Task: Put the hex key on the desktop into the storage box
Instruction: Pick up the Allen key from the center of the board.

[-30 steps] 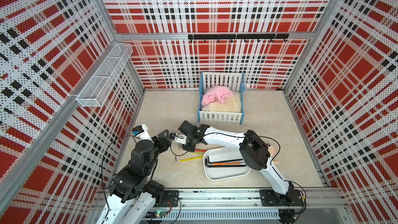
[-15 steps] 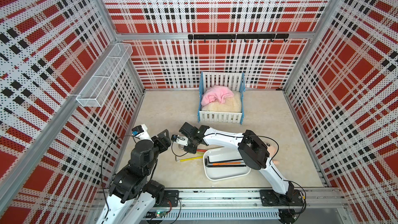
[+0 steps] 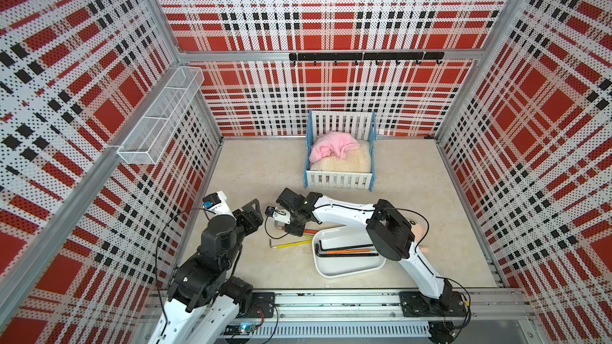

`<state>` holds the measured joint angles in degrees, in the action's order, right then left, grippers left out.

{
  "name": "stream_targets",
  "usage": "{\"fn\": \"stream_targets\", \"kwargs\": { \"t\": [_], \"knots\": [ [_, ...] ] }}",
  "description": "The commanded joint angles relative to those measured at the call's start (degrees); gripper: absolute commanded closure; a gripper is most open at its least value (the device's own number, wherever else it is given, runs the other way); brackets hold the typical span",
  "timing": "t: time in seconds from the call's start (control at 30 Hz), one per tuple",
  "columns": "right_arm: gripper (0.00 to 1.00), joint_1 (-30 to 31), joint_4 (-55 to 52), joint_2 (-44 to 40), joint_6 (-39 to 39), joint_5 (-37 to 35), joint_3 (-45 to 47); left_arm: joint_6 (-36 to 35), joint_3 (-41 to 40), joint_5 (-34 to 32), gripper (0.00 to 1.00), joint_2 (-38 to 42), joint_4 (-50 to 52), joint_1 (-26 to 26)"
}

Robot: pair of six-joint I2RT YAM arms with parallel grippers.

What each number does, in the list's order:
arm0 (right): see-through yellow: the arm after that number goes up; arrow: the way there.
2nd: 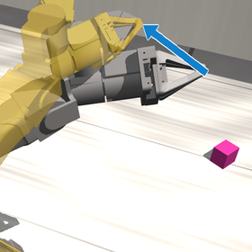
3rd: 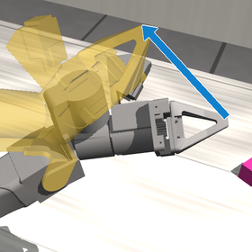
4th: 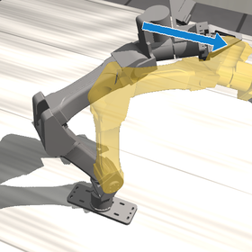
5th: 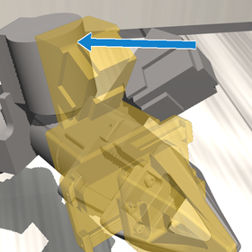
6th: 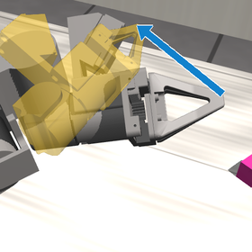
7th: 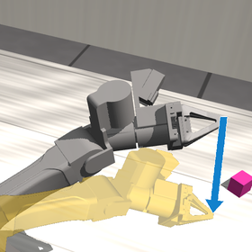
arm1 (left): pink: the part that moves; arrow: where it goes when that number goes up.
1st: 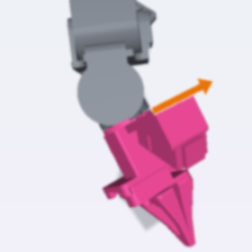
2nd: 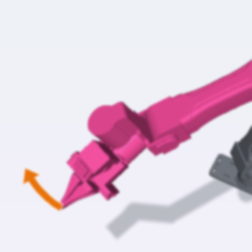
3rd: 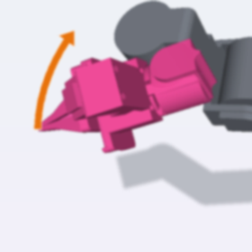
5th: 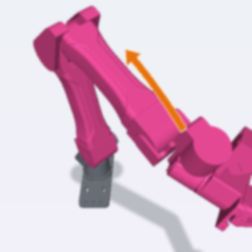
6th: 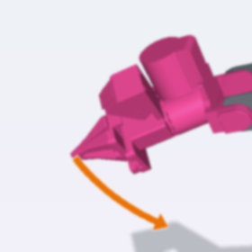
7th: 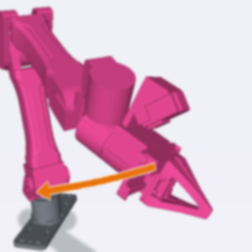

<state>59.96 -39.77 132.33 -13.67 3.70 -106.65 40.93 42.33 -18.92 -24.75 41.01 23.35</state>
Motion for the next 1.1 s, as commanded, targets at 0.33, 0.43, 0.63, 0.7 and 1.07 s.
{"fn": "stream_targets", "kwargs": {
  "t": [0.33, 0.43, 0.63, 0.7, 1.07],
  "knots": [
    [0.71, -1.4, -3.6, 3.3, 2.1, -0.6, -3.5, 0.1, 0.9, -0.7, 0.24, 0.2, 0.2, 0.3],
    [0.7, -1.4, -3.9, 4.0, 2.5, -0.8, -3.8, 0.1, 0.9, -0.7, 0.24, 0.1, 0.2, 0.4],
    [0.74, -1.4, -3.6, 4.8, 2.6, -0.5, -3.9, 0.0, 0.8, -0.7, 0.24, -0.1, 0.1, 0.4],
    [0.78, -1.3, -3.6, 5.1, 2.7, -0.3, -3.8, 0.1, 0.8, -0.7, 0.24, -0.2, 0.1, 0.3],
    [1.0, -1.4, -2.8, 3.9, 1.3, -1.9, -4.4, 0.0, 0.8, -0.8, 0.24, -0.3, 0.1, 0.3]
  ]
}}
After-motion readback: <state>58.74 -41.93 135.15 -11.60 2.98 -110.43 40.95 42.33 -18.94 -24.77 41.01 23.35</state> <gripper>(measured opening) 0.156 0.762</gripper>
